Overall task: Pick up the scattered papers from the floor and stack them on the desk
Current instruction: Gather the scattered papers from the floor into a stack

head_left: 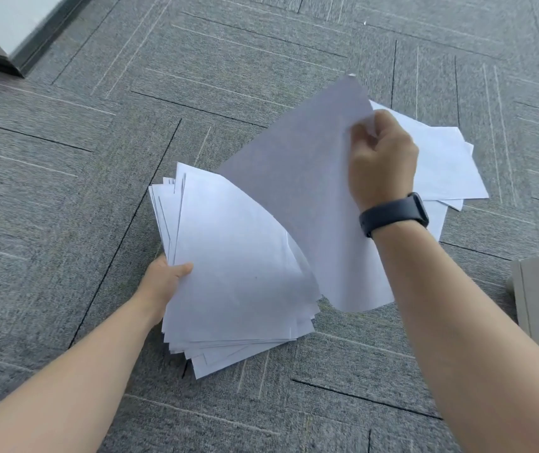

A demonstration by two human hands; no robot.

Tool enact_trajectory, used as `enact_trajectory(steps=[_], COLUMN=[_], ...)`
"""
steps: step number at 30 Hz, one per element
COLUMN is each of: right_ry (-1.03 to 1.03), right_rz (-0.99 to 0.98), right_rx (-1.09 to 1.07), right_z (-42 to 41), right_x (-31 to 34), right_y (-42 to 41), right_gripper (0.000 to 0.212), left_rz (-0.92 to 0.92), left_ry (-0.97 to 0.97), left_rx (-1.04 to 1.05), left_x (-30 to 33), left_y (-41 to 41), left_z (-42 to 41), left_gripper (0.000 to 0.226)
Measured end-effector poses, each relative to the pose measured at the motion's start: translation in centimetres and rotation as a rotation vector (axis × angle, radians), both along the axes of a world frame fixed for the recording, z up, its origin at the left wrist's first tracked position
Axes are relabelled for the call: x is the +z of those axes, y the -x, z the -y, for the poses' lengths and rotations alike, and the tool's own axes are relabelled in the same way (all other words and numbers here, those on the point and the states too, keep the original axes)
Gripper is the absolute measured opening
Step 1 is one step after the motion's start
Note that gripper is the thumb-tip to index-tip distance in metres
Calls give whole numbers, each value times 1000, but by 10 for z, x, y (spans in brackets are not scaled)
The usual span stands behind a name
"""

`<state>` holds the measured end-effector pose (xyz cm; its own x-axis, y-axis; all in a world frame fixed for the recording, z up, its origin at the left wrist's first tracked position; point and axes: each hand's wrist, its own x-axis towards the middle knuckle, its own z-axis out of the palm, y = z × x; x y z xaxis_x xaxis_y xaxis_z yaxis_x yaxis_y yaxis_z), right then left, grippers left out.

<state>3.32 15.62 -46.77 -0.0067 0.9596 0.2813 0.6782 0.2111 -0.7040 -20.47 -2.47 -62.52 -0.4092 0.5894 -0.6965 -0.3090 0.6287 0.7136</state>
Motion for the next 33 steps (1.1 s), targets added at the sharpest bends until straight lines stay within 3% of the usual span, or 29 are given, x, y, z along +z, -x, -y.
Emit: enact_trajectory(steps=[4, 8, 16, 23, 27, 30, 33], right_ry=[22, 33, 71, 250, 343, 426, 529], right_rz=[28, 81, 81, 41, -10, -65, -76], right_rx=[-39, -32, 34, 54, 50, 47, 49], right_z=[-8, -16, -8, 10, 17, 18, 17], right_x=[6, 10, -7, -56, -85, -104, -122], right_y=[-1, 3, 25, 39, 41, 40, 39], right_gripper=[35, 35, 29, 35, 33, 27, 31], left_rz=[15, 35, 34, 134, 192, 135, 91], left_ry=[-16, -33, -33, -56, -94, -110, -118], left_rx=[-5, 0, 0, 70, 33, -28, -88], left_x=[1, 4, 6, 11, 8, 11, 9], left_y=[1, -2, 0, -7, -6, -10, -17], left_z=[0, -2, -3, -6, -5, -8, -12], left_gripper=[26, 17, 28, 51, 91, 78, 37])
